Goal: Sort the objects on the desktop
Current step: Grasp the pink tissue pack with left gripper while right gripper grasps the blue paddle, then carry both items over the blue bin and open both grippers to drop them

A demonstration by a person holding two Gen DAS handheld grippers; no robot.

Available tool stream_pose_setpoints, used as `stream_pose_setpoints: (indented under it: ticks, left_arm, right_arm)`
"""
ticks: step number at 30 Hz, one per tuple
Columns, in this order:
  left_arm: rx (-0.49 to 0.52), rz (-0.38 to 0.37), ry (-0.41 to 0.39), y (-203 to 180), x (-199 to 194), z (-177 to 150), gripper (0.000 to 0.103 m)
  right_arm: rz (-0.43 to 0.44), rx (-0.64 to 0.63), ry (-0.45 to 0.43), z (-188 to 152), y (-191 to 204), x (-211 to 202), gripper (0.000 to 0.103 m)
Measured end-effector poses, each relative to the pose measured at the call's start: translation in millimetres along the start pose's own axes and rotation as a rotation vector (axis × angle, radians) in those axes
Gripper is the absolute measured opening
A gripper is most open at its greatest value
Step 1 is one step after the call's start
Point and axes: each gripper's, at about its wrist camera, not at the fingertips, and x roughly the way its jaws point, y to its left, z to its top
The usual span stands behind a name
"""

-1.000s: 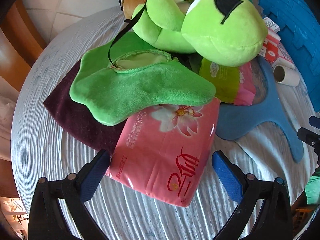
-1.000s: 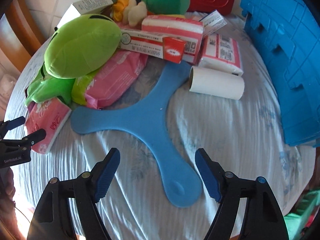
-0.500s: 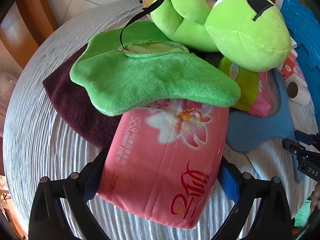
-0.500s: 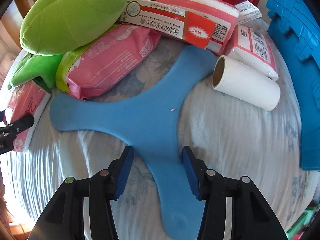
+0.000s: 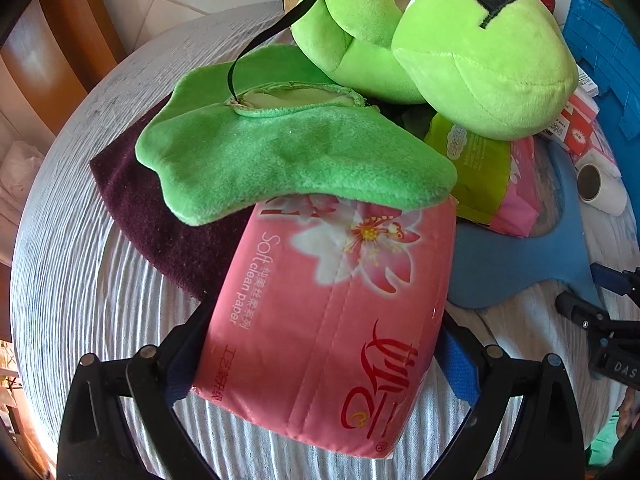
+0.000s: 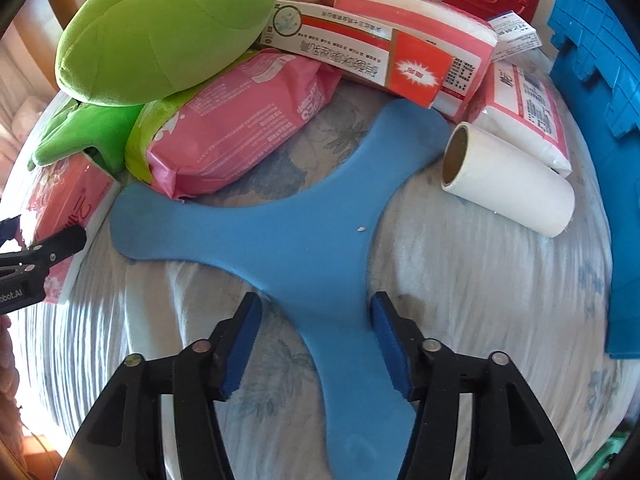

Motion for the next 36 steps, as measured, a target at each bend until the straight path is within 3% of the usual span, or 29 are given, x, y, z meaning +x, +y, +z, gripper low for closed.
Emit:
stream_pose_setpoints:
  ticks: [1,3,4,5,6,14,21,27,36]
  left_arm:
    - [-0.004,0.000,0.001,0,0,0,0.100]
    - [-0.013,-0.005,0.003,0,0,1,0.100]
    - [-0.015,-0.006,0.001,0,0,2,0.100]
    - [-0.019,0.000,-0.005,1,0,2,0.100]
    - [-0.021,0.003,-0.013,1,0,1,0.099]
    - [0.022,0.032,-0.041,-8,-26,-16,0.096]
    - [0.071,0.017,-0.128,-25,-79,-25,0.096]
    - [0.060,0.019,-0.254,-14,-123,6,0.096]
    - [0.059,0.014,-0.356,-7,-166,34,0.096]
  right_arm:
    - [0.020,-0.008,0.003,0,2,3,0.082]
    - [-0.009,-0.023,0.007,1,9,7,0.084]
    - [-0.029,-0.029,-0.001,0,11,7,0.076]
    - [-0.036,-0.020,-0.018,-1,10,5,0.057]
    - [-0.045,-0.009,-0.029,-2,8,3,0.051]
    - [-0.059,-0.074,-0.063,-23,11,-6,0.041]
    - [-0.049,-0.083,-0.139,-39,8,-54,0.041]
    - [-0.076,-0.100,-0.257,-7,19,-132,0.040]
    - [-0.126,-0.092,-0.369,17,25,-173,0.040]
